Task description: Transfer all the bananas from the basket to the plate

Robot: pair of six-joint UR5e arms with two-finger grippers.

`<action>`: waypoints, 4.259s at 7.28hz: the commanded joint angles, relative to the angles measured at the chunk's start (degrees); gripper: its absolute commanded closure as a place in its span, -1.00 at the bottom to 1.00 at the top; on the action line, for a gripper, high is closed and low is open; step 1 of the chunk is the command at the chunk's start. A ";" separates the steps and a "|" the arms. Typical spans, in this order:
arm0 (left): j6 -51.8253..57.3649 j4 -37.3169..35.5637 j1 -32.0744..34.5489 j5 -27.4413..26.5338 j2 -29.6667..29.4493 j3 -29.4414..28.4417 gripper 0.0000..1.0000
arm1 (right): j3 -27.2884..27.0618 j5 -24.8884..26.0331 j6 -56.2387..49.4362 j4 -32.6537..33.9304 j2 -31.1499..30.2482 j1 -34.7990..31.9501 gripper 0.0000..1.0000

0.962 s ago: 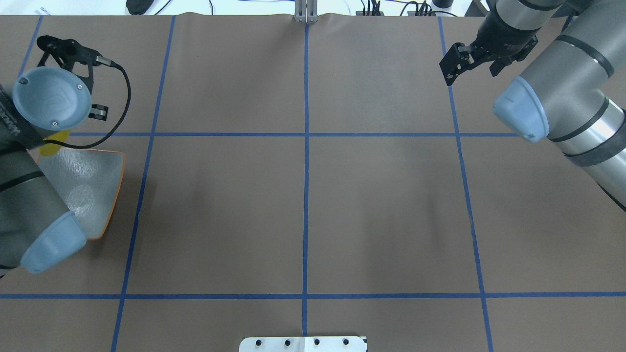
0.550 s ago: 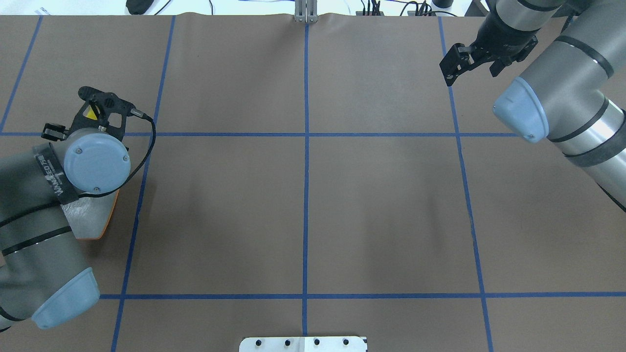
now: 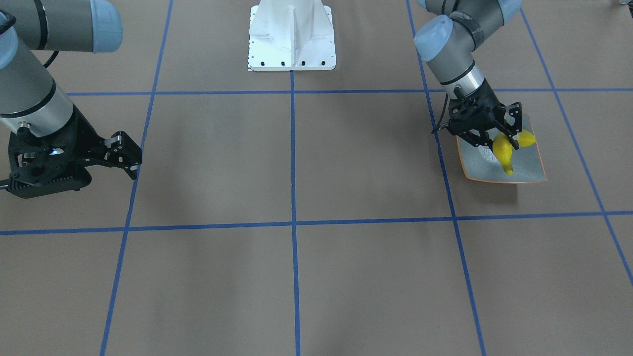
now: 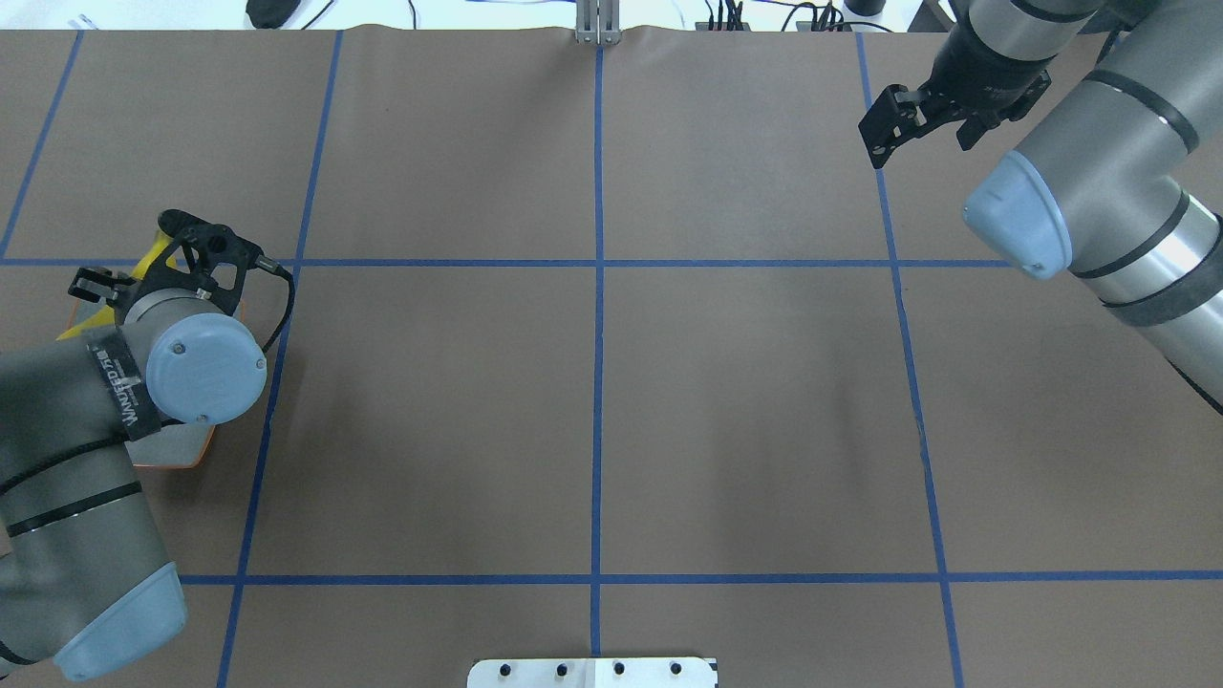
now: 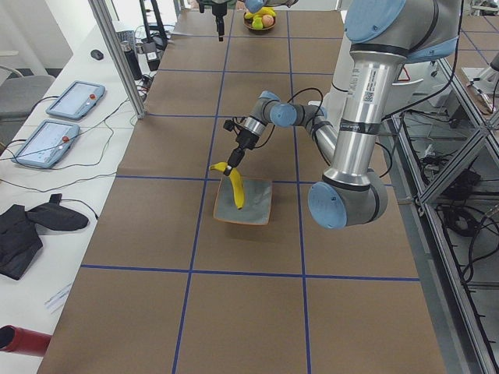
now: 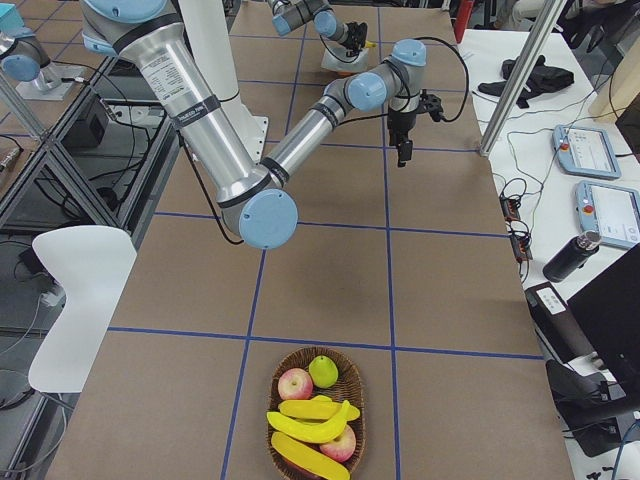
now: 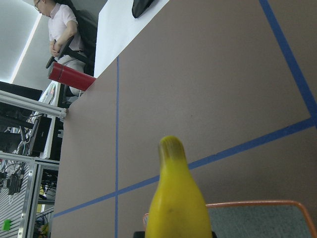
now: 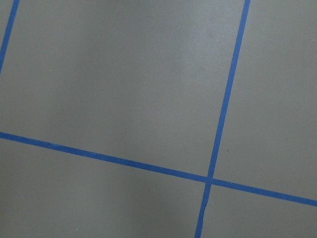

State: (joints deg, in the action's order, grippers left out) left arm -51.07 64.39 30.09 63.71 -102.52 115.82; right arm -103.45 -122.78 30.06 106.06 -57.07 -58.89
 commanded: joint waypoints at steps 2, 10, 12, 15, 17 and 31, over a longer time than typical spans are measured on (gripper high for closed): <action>-0.08 -0.14 -2.40 -0.16 1.09 -0.24 -0.99 | 0.00 0.00 -0.09 0.02 -0.06 -0.09 -1.00; 3.15 0.12 3.45 5.59 -3.80 4.67 -1.00 | -0.61 -0.26 -0.09 0.02 -0.41 -0.52 -1.00; 5.10 -0.31 12.06 18.05 -10.65 4.85 -1.00 | -0.44 -0.70 -0.35 0.28 -1.98 -3.93 -1.00; 5.02 -0.23 16.22 28.74 -14.99 2.66 -1.00 | 0.26 -2.19 -15.84 0.81 -8.91 -12.09 -1.00; 5.02 -0.06 16.14 29.02 -15.52 2.04 -1.00 | 0.79 -2.29 -28.60 0.81 -16.63 -19.21 -1.00; 4.58 2.41 15.00 28.84 -21.67 -4.46 -1.00 | 21.77 4.22 -41.76 -7.04 -34.34 -33.31 -0.98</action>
State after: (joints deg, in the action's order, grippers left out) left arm -46.45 66.75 45.26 92.61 -123.59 111.63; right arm -84.45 -118.97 -12.90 103.74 -91.49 -92.20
